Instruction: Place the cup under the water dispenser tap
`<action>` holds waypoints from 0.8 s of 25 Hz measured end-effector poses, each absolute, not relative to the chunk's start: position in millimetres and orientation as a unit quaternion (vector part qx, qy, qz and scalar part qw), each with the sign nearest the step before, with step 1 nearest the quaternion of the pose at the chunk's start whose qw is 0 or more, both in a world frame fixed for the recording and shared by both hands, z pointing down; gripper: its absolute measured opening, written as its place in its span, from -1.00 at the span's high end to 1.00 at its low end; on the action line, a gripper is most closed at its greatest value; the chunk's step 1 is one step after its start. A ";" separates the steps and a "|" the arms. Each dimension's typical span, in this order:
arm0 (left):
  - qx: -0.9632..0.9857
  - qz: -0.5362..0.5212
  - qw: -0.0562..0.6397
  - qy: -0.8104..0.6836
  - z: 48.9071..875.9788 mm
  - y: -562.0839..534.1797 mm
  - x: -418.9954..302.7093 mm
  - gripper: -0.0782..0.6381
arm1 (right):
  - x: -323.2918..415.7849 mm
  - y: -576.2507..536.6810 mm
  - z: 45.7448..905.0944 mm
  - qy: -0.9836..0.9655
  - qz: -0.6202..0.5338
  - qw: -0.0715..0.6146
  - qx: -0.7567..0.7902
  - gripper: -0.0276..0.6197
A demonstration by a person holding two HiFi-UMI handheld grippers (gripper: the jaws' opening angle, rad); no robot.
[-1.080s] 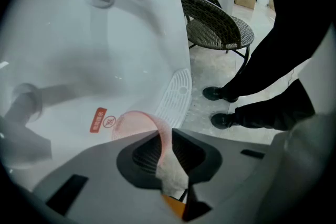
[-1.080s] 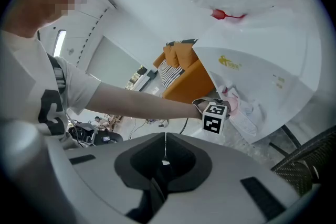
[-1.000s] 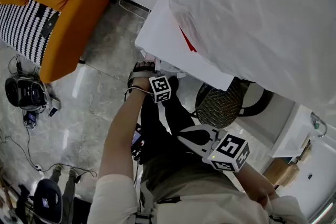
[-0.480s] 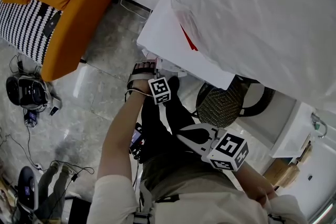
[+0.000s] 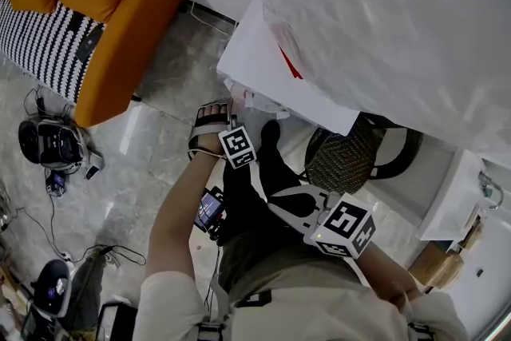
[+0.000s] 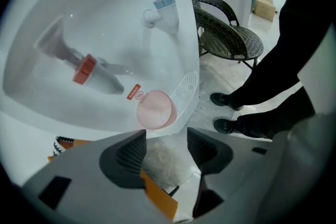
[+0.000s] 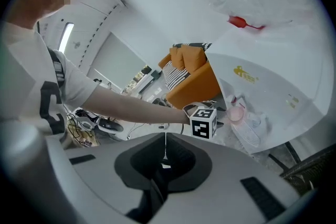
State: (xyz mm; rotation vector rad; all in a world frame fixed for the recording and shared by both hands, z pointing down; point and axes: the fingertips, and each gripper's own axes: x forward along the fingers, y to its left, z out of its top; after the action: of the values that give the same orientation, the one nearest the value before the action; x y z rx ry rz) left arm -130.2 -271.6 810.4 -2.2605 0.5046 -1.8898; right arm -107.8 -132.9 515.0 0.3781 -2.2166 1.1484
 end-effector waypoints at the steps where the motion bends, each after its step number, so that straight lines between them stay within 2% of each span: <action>1: -0.755 -0.629 0.073 0.172 806.1 -272.2 -135.4 -0.01 | -108.4 -133.4 512.7 -0.839 0.429 0.304 0.141 0.83; 10: -0.762 -0.619 0.017 0.189 771.1 -271.5 -172.3 -0.09 | -122.1 -143.9 498.1 -0.853 0.406 0.298 0.139 0.83; 13: -0.767 -0.611 0.022 0.196 755.6 -269.9 -176.7 -0.08 | -129.5 -147.6 489.8 -0.859 0.399 0.290 0.138 0.83; 20: -0.807 -0.495 -0.061 0.315 674.3 -282.2 -184.7 -0.08 | -140.7 -153.9 470.2 -0.874 0.373 0.276 0.146 0.83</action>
State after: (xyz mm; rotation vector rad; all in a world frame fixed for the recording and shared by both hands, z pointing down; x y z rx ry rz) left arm -184.7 -282.2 674.3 -2.6405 1.0302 -1.6193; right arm -140.7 -153.9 470.2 0.3919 -2.3466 1.0031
